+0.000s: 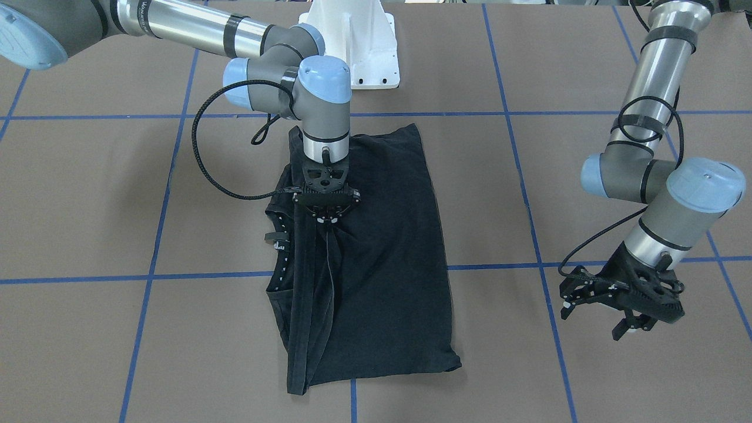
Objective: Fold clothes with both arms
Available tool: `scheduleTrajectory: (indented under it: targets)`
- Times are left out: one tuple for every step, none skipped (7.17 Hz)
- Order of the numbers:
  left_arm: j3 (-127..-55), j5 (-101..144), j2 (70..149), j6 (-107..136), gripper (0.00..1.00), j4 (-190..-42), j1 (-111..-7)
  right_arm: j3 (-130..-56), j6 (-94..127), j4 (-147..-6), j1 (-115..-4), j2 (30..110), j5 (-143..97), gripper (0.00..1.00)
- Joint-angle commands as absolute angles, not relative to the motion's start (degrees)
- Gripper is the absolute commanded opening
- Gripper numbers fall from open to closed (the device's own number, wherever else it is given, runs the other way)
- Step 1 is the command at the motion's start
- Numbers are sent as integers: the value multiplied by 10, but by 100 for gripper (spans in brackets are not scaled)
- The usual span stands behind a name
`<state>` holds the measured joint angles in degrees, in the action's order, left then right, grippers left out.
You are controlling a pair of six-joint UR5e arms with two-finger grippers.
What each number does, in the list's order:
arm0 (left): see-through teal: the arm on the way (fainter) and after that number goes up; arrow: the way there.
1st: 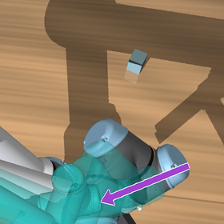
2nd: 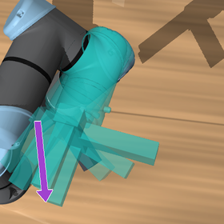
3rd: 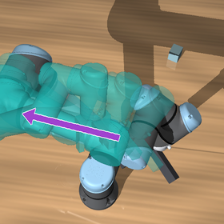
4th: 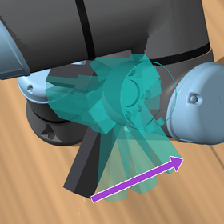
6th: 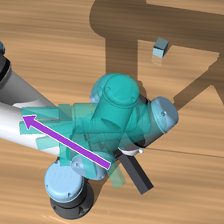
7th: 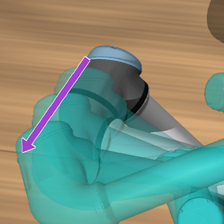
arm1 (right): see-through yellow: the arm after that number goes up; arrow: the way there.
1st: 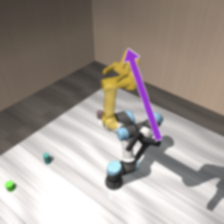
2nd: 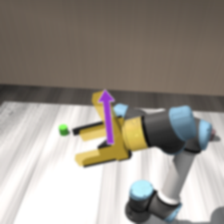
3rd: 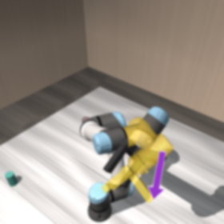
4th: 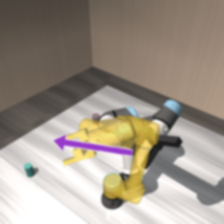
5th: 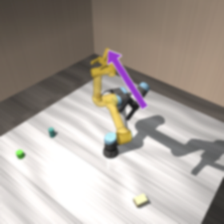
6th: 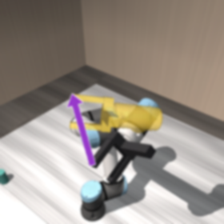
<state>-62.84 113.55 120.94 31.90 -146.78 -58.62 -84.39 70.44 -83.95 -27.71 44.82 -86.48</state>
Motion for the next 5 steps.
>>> scheduleTrajectory:
  targets:
    - [-628, 1136, 1209, 319, 100, -1468, -586, -914, 682, -838, -290, 528, -871, 0]
    - [-628, 1136, 1209, 319, 100, -1468, -586, -949, 664, -838, -290, 570, -869, 0]
    - [-628, 1136, 1209, 319, 100, -1468, -586, -952, 663, -838, -290, 585, -867, 0]
    - [-628, 1136, 1210, 319, 100, -1468, -586, -952, 663, -838, -290, 589, -866, 0]
    - [-628, 1136, 1210, 319, 100, -1468, -586, -952, 663, -838, -290, 591, -865, 0]
